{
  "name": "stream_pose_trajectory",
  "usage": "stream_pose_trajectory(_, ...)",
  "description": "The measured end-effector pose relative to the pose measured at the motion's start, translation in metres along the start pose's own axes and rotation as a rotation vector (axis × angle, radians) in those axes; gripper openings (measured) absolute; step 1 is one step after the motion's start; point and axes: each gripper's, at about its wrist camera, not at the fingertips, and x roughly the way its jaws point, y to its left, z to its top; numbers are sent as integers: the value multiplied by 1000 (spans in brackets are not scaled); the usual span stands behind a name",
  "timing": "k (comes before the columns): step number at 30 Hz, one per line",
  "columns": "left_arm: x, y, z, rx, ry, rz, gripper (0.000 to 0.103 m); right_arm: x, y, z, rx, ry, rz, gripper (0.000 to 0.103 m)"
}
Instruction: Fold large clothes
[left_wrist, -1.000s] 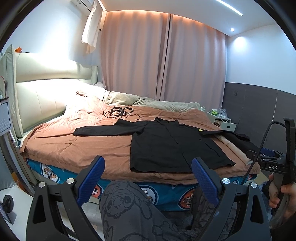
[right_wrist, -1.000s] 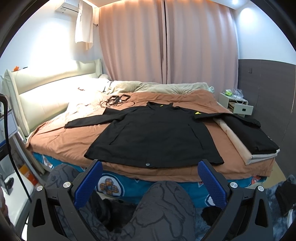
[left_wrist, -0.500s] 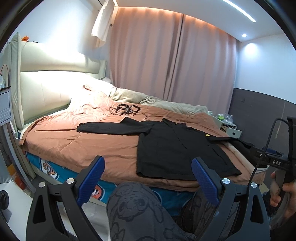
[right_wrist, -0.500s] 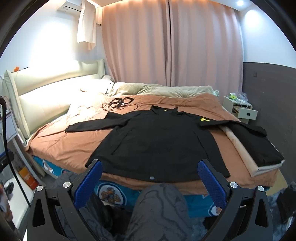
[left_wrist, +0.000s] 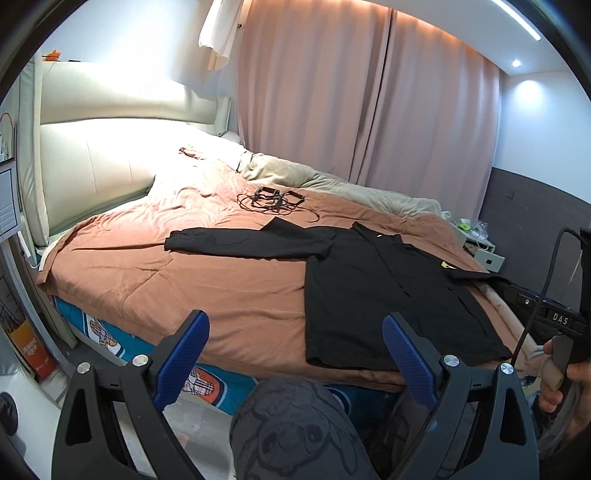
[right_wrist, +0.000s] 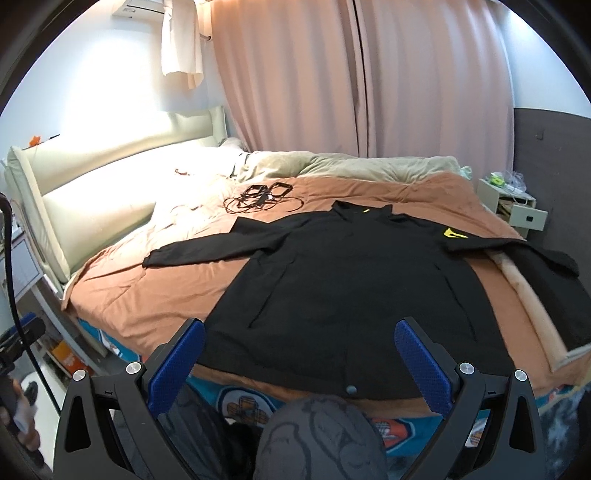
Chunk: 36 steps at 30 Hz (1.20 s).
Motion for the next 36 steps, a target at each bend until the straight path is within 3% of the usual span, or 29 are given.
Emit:
stream_pose_trajectory(11,70,24,24,-11,71,10,97,74,3,35,53,12,46,103)
stream_pose_trajectory(14,93,33,35,-15,82,43,96,98,3,47,70,18,50,102)
stream_pose_trajectory(16,104,39,41,-27,80,53,92,113,2,54,92,22,60,102)
stream_pose_trajectory(28,191,70,80,-98,131,79,91,236,3,98,292,77,110,97)
stream_pose_trajectory(36,260,97,105,-180,176,143,87,322,-9,125,403,141,142,92)
